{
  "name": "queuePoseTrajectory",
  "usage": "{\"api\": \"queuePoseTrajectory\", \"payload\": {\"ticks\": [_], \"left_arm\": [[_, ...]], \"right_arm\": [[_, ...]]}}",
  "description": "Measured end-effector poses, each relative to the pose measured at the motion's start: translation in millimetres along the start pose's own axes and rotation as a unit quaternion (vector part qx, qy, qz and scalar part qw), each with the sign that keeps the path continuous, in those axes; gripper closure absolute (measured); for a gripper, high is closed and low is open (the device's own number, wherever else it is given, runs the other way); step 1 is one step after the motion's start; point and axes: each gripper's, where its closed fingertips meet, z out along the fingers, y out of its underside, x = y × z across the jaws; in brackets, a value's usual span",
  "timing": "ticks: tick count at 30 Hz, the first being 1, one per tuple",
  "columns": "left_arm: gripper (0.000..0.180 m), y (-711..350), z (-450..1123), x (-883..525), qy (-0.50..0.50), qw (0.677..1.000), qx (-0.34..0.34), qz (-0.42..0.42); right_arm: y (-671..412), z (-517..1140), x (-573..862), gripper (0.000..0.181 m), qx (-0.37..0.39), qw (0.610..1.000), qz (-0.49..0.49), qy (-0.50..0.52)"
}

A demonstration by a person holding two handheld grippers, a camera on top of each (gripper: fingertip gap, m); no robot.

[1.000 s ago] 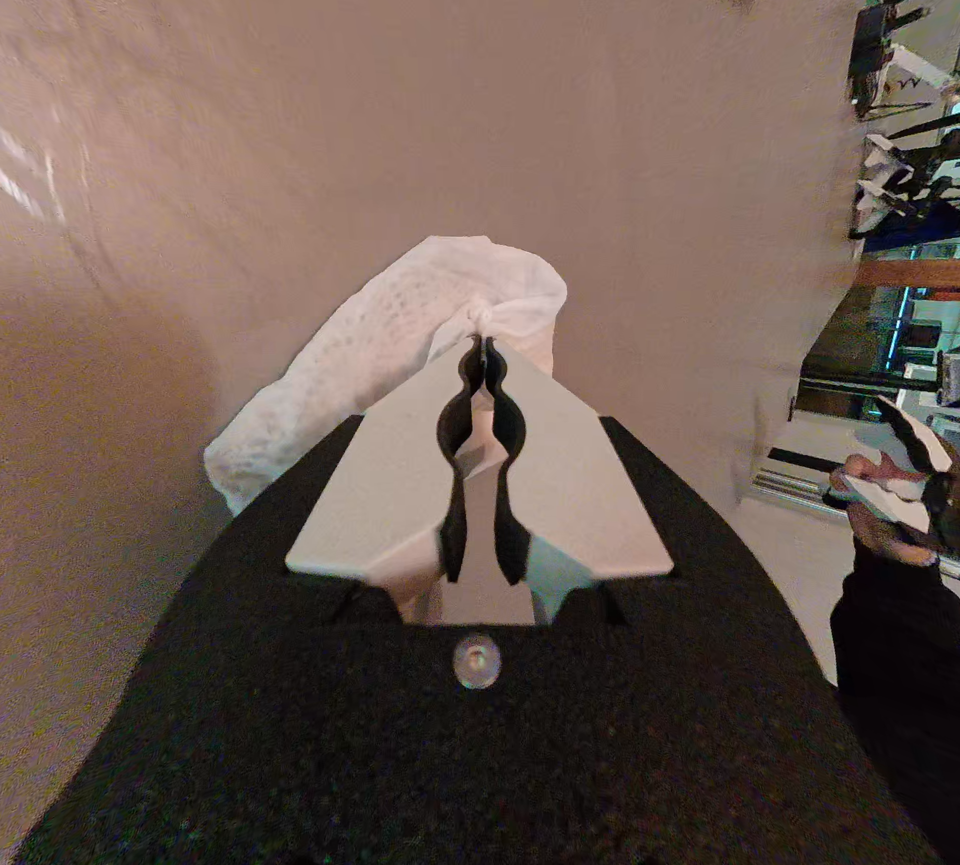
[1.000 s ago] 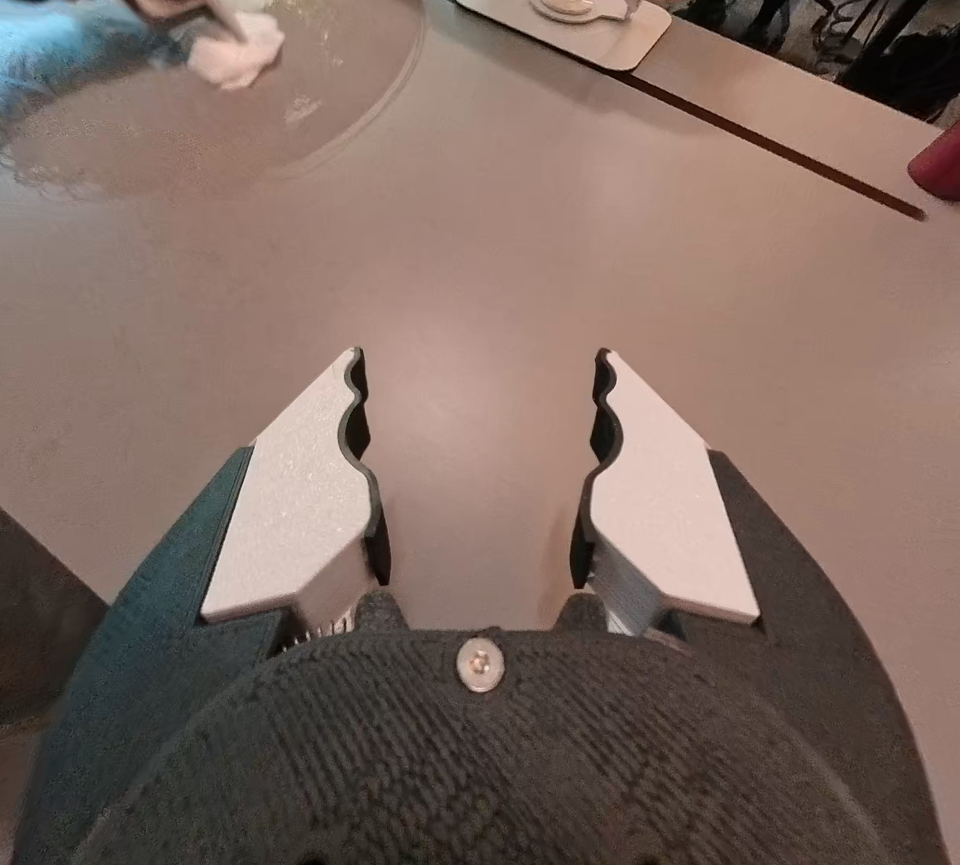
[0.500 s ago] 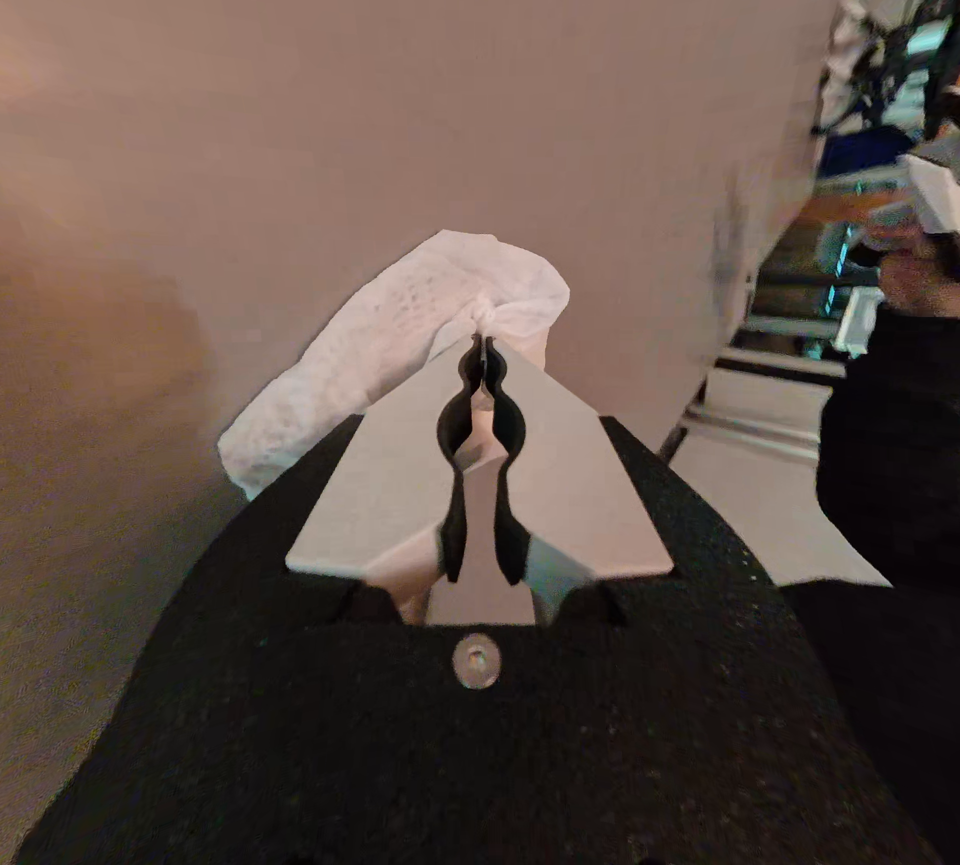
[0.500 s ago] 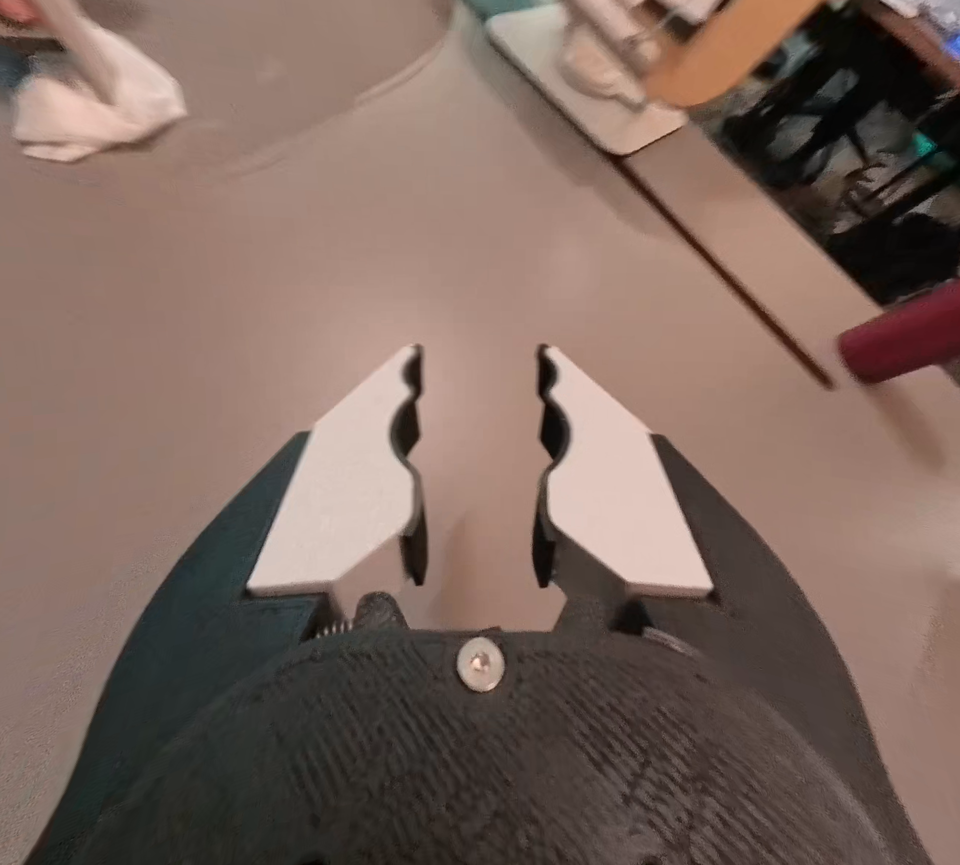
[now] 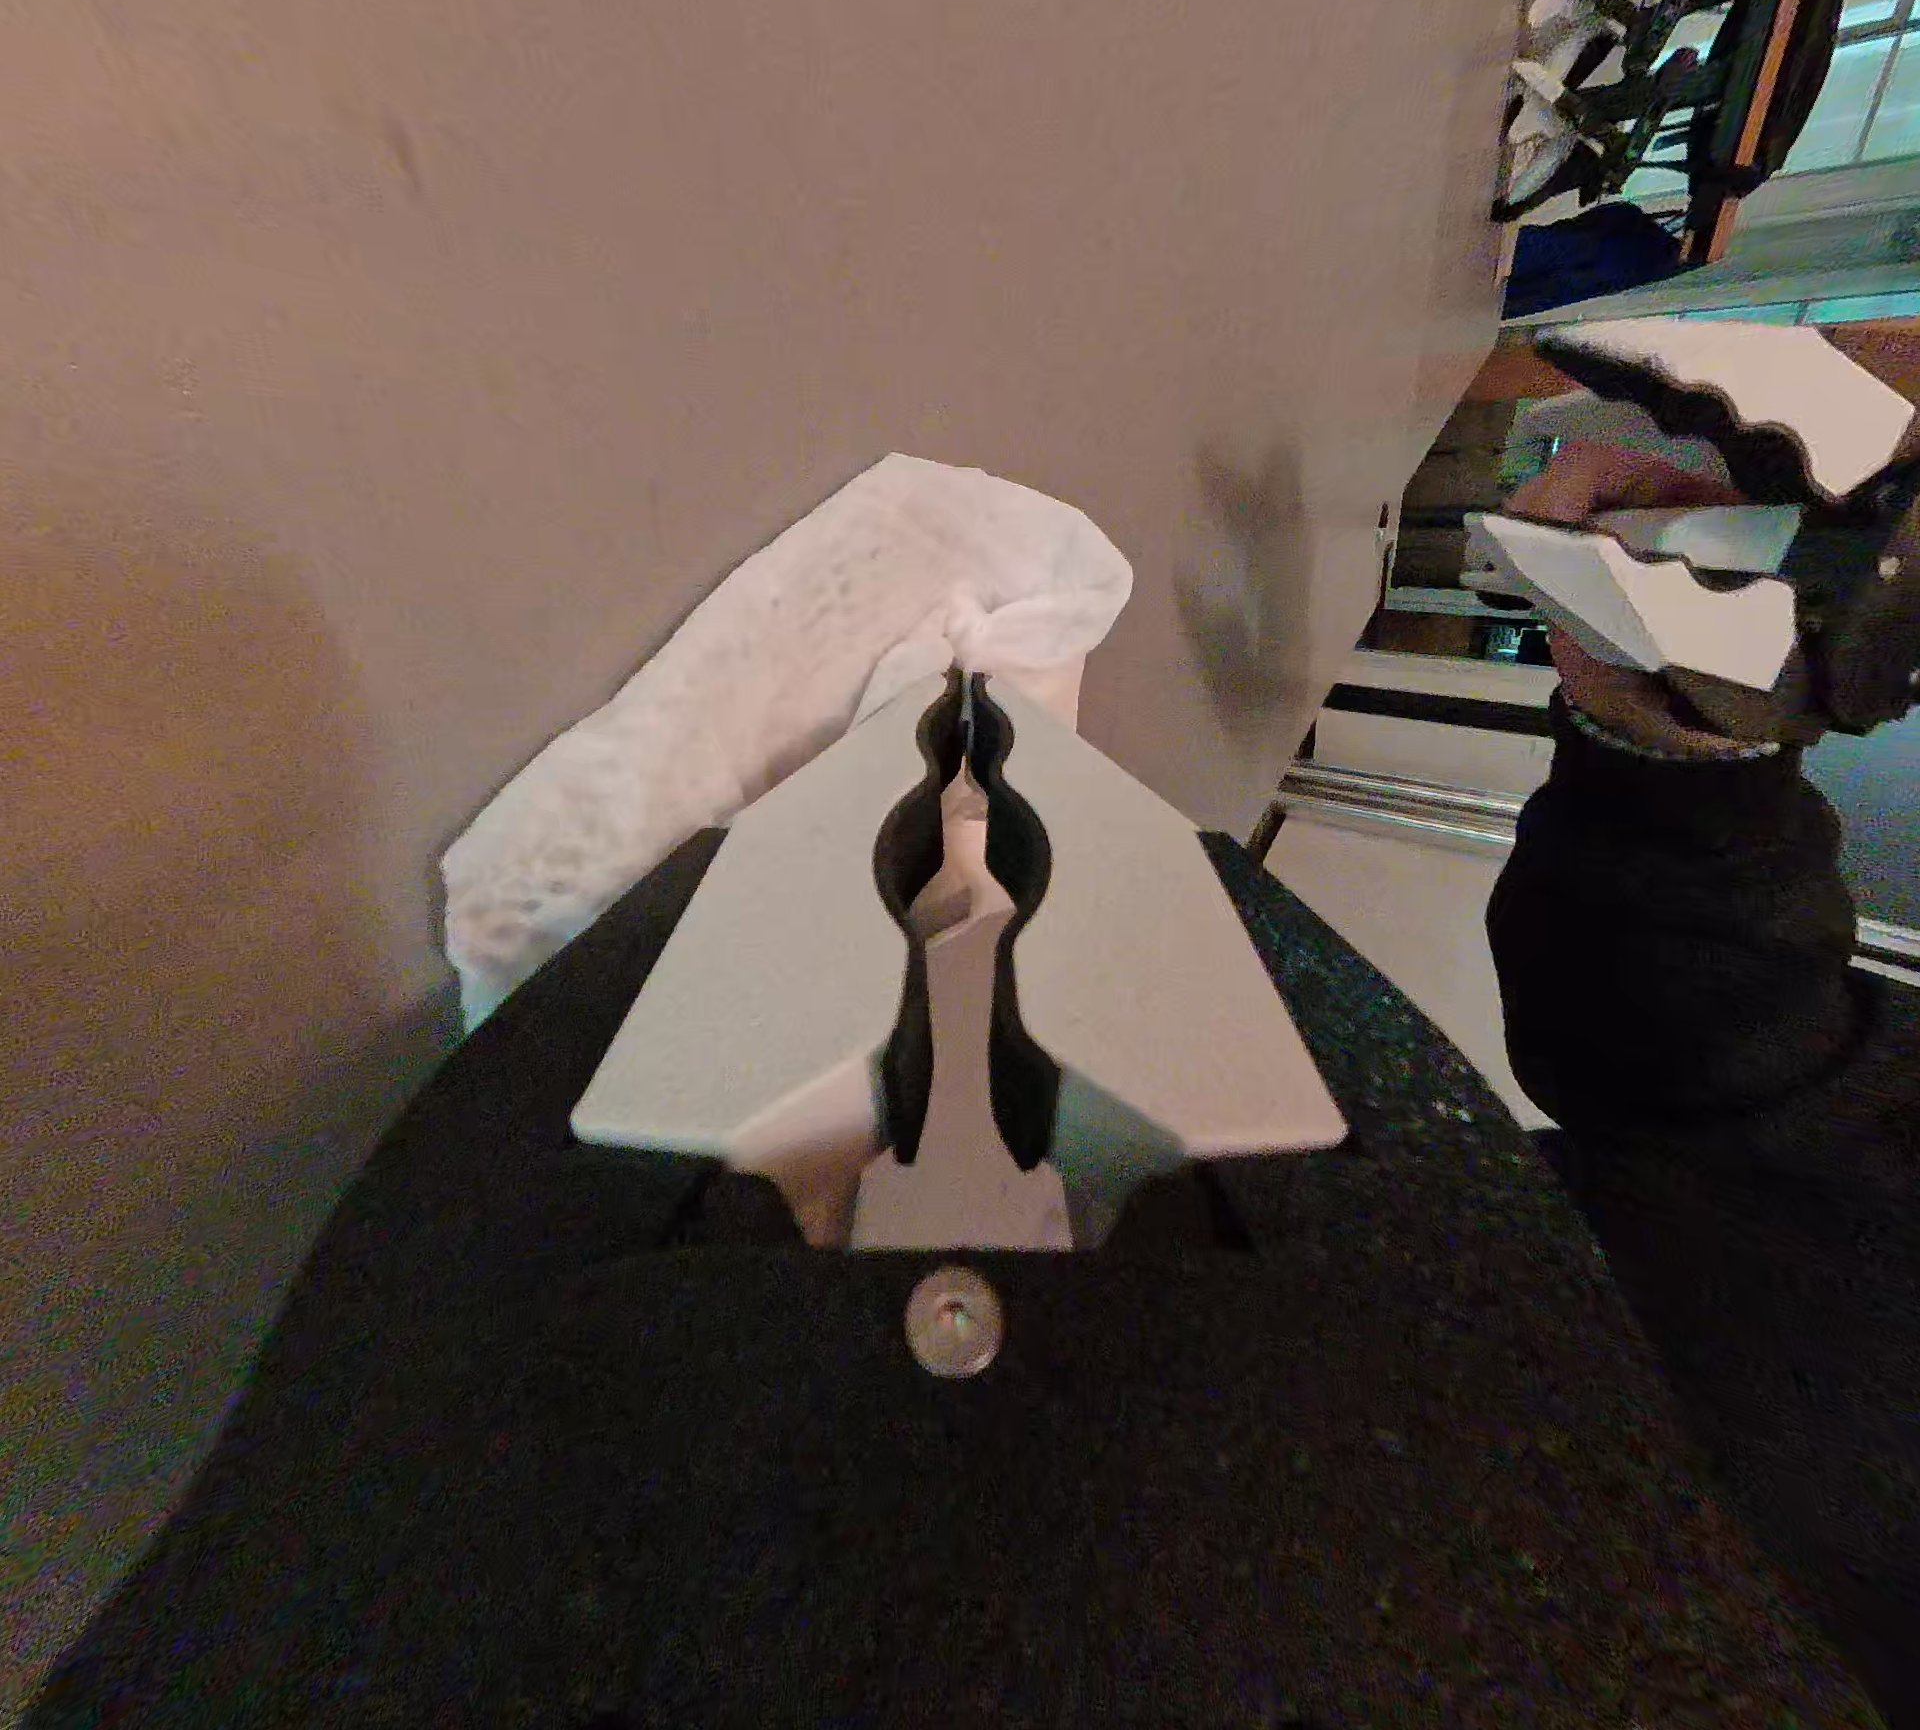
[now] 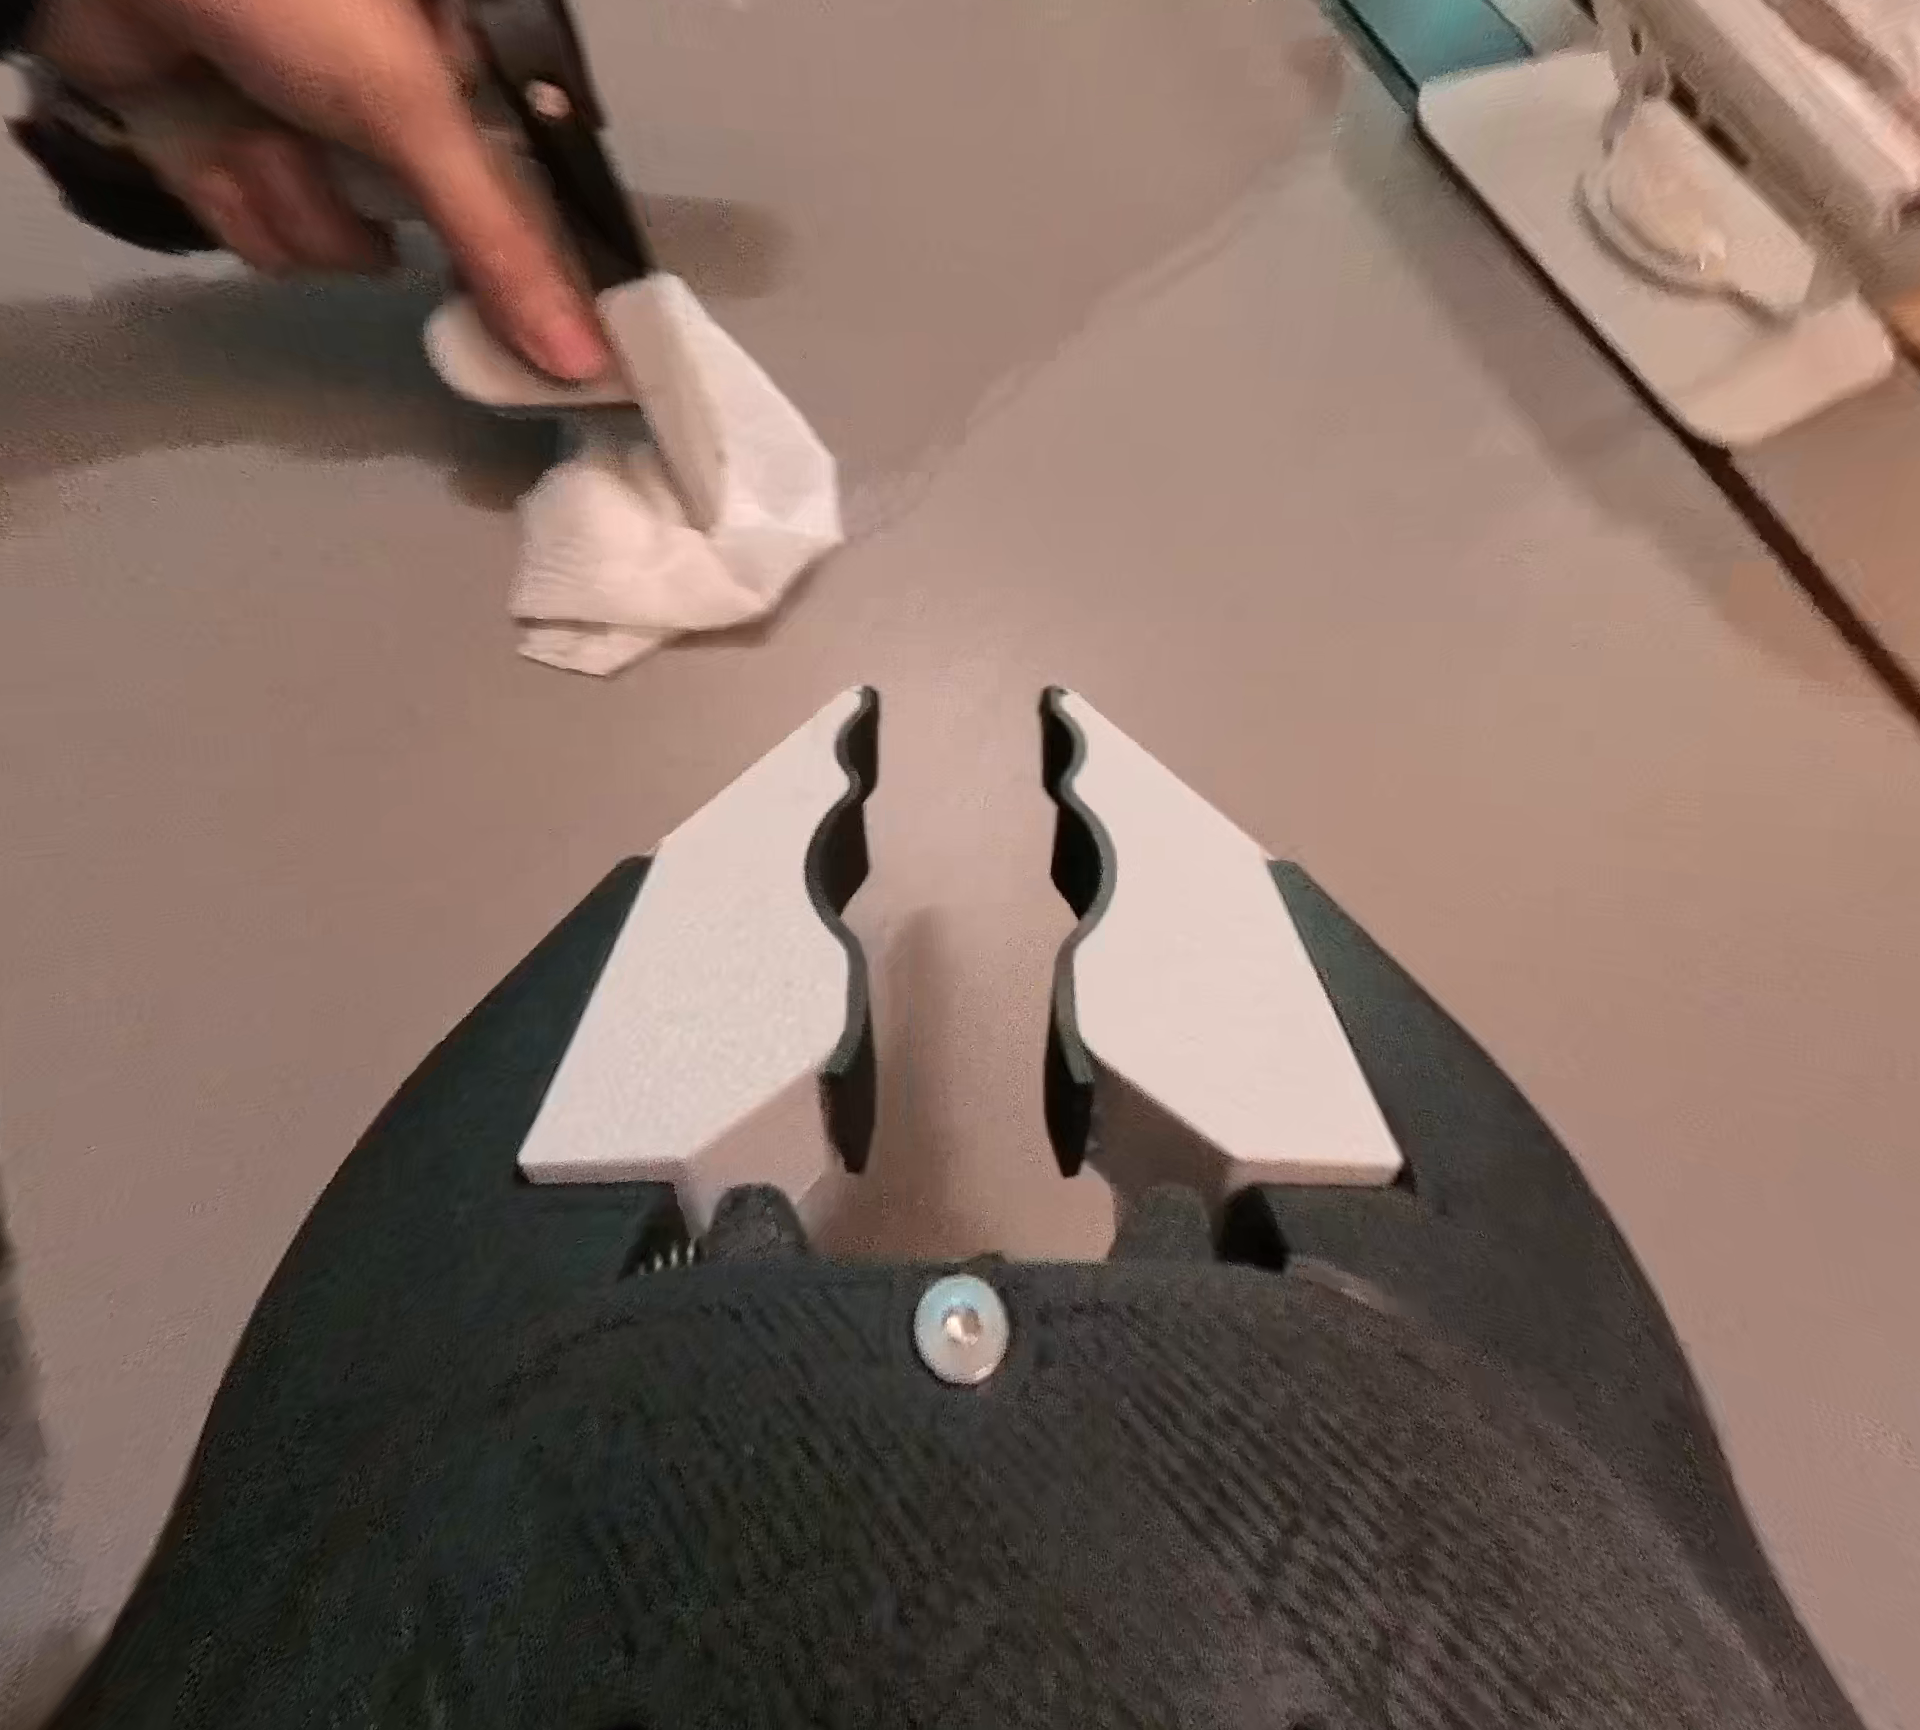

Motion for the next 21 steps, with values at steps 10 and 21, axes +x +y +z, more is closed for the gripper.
{"api": "queuePoseTrajectory", "payload": {"ticks": [10, 21], "left_arm": [[0.180, 1.7, -183.3, -120.1, -0.119, 0.952, 0.250, -0.129], [0.180, 70.5, 68.2, 59.0, 0.005, 0.992, -0.087, 0.094]], "right_arm": [[121.1, -131.7, -28.8, 0.098, -0.025, 0.975, 0.149, 0.165], [141.0, -153.6, -15.8, 0.091, 0.001, 0.956, 0.160, 0.247]]}}
